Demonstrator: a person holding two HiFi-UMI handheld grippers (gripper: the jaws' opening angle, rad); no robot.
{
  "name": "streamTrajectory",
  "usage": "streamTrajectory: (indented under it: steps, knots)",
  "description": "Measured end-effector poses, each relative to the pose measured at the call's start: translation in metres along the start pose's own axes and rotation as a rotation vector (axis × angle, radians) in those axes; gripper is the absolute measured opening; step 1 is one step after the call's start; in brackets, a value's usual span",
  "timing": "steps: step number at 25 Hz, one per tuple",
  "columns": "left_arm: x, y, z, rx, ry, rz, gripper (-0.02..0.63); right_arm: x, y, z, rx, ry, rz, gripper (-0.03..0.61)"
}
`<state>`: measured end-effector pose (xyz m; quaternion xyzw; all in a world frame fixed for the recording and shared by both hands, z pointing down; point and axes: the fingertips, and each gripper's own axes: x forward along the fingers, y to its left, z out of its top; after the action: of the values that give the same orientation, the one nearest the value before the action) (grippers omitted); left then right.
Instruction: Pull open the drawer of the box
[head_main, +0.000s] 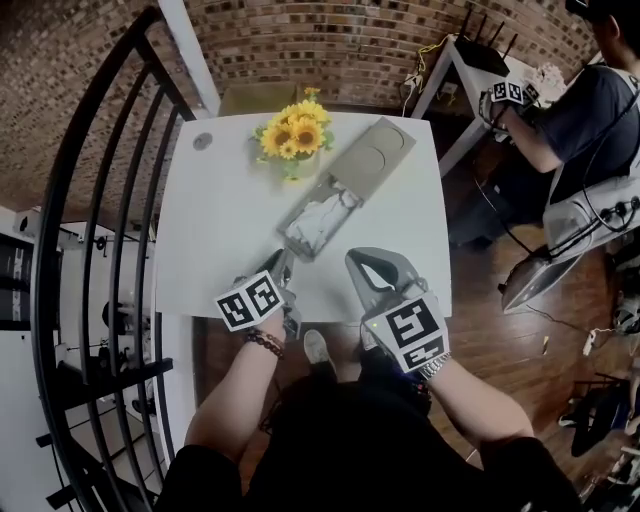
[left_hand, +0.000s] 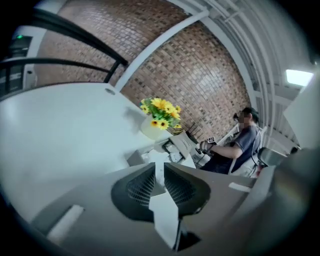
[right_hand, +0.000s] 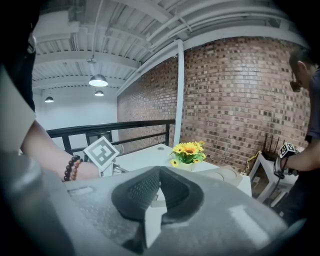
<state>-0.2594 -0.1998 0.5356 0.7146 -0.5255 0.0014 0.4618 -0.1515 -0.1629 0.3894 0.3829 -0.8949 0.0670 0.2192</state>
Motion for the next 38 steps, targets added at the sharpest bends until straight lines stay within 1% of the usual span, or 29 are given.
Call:
streamTrajectory:
  steps: [2, 3, 6, 9, 12, 15, 18, 22, 27, 34, 38]
  knots:
    - [-0.011, -0.027, 0.010, 0.142, -0.015, -0.036, 0.029, -0.002, 0.000, 0.002, 0.015, -0.011, -0.008, -0.009]
    - [-0.016, -0.041, 0.014, 0.210, -0.020, -0.061, 0.017, -0.002, 0.000, 0.004, 0.024, -0.018, -0.010, -0.009]
    - [-0.026, -0.079, 0.015, 0.402, -0.018, -0.117, 0.017, -0.006, 0.000, 0.005, 0.044, -0.039, -0.029, -0.009]
    - [-0.038, -0.110, 0.017, 0.536, -0.037, -0.160, 0.017, -0.013, -0.001, 0.007, 0.054, -0.062, -0.053, -0.009]
    - [-0.049, -0.135, 0.018, 0.620, -0.065, -0.188, 0.017, -0.018, 0.001, 0.011, 0.054, -0.083, -0.042, -0.009]
    - [-0.057, -0.154, 0.015, 0.658, -0.085, -0.192, 0.017, -0.027, 0.001, 0.013, 0.041, -0.106, -0.020, -0.009]
    - [-0.063, -0.169, 0.007, 0.666, -0.096, -0.174, 0.017, -0.038, -0.001, 0.015, 0.033, -0.130, 0.007, -0.009]
    - [-0.070, -0.193, -0.004, 0.697, -0.115, -0.161, 0.017, -0.055, -0.005, 0.018, 0.018, -0.163, 0.036, -0.009]
    - [-0.076, -0.215, -0.020, 0.709, -0.138, -0.134, 0.017, -0.077, -0.008, 0.015, -0.001, -0.189, 0.069, -0.009]
    - [-0.086, -0.232, -0.036, 0.715, -0.169, -0.092, 0.017, -0.101, -0.006, 0.009, -0.026, -0.208, 0.111, -0.009]
    - [-0.092, -0.241, -0.041, 0.713, -0.193, -0.077, 0.017, -0.113, -0.006, 0.008, -0.034, -0.223, 0.120, -0.009]
